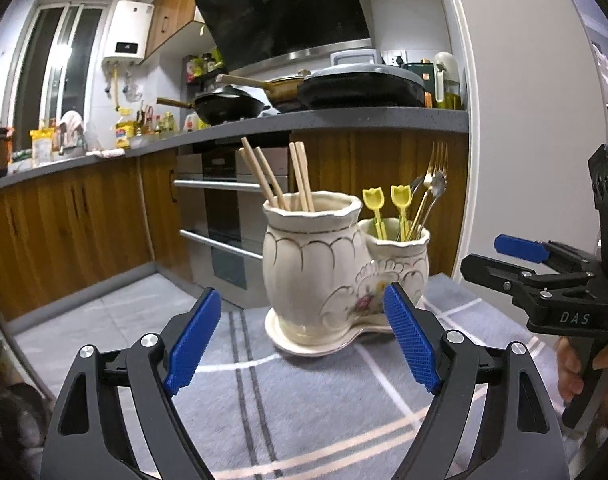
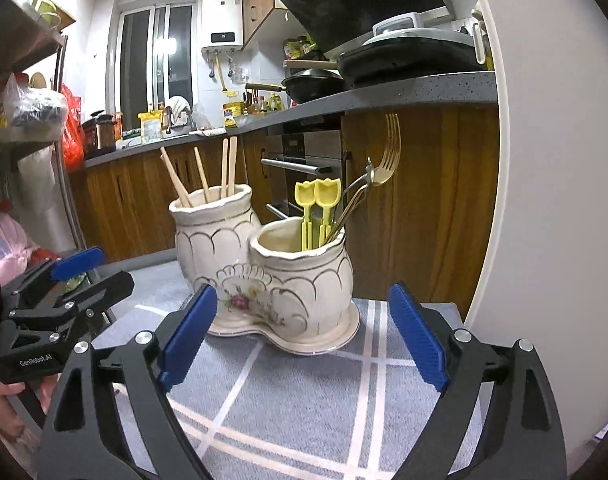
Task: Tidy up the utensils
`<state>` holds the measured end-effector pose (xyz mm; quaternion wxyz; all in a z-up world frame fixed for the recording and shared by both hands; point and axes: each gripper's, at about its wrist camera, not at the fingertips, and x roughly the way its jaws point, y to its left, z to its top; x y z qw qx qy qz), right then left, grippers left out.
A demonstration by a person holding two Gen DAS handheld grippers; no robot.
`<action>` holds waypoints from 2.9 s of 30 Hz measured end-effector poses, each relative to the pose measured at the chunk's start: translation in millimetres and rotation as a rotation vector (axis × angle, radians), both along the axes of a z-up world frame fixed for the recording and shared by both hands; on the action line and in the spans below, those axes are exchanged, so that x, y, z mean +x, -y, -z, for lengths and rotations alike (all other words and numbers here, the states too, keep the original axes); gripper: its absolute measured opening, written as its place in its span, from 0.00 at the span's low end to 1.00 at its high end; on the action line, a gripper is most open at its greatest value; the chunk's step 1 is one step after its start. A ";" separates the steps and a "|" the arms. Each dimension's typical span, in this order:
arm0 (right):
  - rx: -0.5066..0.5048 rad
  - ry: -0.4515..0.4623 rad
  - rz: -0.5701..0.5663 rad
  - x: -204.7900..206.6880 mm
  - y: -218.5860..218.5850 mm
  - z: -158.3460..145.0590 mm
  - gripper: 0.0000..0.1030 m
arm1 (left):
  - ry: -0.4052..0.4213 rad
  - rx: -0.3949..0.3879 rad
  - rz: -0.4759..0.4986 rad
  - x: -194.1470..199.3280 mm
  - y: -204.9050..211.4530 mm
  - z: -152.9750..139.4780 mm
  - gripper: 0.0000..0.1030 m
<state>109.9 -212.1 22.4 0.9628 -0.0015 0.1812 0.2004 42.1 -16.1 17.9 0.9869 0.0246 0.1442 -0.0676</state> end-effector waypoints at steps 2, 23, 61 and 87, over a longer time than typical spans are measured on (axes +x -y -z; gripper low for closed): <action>-0.005 0.012 0.007 -1.7 0.0 2.9 0.90 | 0.005 0.008 -0.006 -1.4 -1.0 2.1 0.83; -0.023 0.071 0.046 -6.1 0.1 9.8 0.93 | 0.002 -0.017 -0.021 0.3 -6.2 7.8 0.89; -0.024 0.071 0.045 -5.3 0.2 9.6 0.93 | 0.002 -0.016 -0.037 -0.4 -10.7 9.9 0.93; -0.024 0.071 0.045 -5.1 0.5 9.3 0.93 | 0.001 -0.017 -0.045 0.1 -12.0 10.7 0.94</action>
